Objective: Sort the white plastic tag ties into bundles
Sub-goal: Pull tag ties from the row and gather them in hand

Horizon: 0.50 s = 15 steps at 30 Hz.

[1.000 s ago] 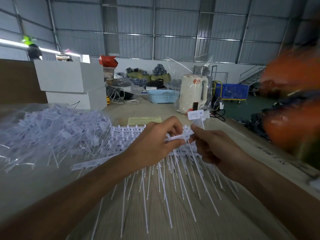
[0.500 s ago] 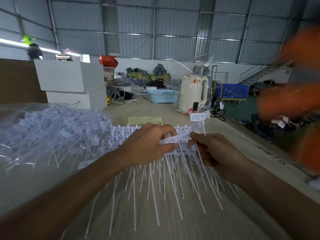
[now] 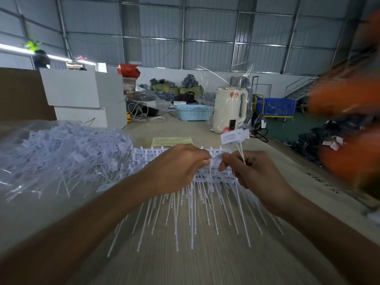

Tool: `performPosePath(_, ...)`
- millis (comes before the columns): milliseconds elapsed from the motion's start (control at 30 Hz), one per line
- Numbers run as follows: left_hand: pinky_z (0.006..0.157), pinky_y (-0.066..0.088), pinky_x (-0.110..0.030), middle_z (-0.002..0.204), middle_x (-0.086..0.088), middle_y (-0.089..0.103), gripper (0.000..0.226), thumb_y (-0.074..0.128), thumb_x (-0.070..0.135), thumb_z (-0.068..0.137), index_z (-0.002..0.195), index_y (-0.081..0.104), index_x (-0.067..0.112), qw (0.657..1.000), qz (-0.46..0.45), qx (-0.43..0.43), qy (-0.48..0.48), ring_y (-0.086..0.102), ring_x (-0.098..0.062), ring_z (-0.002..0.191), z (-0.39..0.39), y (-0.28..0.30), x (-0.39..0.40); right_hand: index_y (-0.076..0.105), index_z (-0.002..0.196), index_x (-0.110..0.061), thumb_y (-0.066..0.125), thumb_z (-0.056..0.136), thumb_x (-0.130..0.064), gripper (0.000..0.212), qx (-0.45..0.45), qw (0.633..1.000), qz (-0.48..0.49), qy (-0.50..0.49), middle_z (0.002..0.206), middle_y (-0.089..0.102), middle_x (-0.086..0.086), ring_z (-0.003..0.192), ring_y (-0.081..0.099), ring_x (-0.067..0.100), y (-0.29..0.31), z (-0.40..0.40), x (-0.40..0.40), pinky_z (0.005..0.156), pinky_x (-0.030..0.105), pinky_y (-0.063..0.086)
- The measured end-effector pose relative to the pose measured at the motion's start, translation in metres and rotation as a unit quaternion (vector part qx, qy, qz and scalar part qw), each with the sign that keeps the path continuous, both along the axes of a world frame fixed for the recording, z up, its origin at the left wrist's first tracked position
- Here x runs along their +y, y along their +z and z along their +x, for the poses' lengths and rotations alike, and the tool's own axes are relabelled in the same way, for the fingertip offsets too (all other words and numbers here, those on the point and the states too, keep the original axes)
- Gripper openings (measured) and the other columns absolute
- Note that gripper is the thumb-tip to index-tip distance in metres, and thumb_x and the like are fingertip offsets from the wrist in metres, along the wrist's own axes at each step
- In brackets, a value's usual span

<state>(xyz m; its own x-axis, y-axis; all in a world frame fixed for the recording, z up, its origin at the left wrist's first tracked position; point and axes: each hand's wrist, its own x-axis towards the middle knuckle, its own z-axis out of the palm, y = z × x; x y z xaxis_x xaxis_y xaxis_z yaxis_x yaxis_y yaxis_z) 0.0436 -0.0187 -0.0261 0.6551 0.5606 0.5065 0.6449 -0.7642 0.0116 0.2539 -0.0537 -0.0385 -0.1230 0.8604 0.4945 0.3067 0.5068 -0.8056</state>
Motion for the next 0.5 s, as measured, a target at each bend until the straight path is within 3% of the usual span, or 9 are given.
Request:
performPosePath(100,0.077,0.045,-0.041,0.091,-0.006,0.069,0.031,0.044,0.026,0.106,0.1,0.068,0.008,0.999,-0.028,-0.001,-0.015,0.059,-0.022,0.082,0.0,-0.002,0.002,0.071,0.068,-0.01,0.059,0.099,-0.021,0.035,-0.063,0.997,0.052,0.005,0.047,0.049,-0.014,0.041,0.04,0.001,0.001,0.005,0.001,0.048,0.009,0.03)
performPosePath(267,0.074,0.049,-0.035,0.09,-0.002,0.072,0.025,0.049,0.017,0.104,0.098,0.073,0.01,0.993,-0.09,-0.059,-0.042,0.063,-0.017,0.079,0.001,0.002,0.003,0.07,0.069,-0.008,0.058,0.098,-0.023,0.035,-0.087,0.993,0.077,0.028,0.054,0.052,-0.007,0.047,0.039,0.004,0.001,0.011,0.005,0.051,0.018,0.031)
performPosePath(433,0.069,0.046,-0.016,0.083,0.006,0.073,0.026,0.055,0.012,0.102,0.085,0.075,0.009,0.976,-0.156,-0.144,-0.051,0.064,-0.001,0.071,0.0,0.003,0.002,0.07,0.074,-0.009,0.057,0.098,-0.023,0.031,-0.146,0.982,0.121,0.018,0.053,0.048,-0.015,0.047,0.04,0.002,0.006,0.016,0.005,0.052,0.012,0.029)
performPosePath(500,0.07,0.046,-0.018,0.086,0.007,0.075,0.023,0.058,0.014,0.1,0.084,0.075,0.016,0.974,-0.144,-0.166,-0.055,0.065,-0.001,0.074,0.0,0.005,0.001,0.068,0.073,-0.01,0.055,0.098,-0.028,0.034,-0.124,0.986,0.108,0.019,0.055,0.046,-0.01,0.049,0.038,0.003,0.006,0.017,0.007,0.052,0.015,0.03)
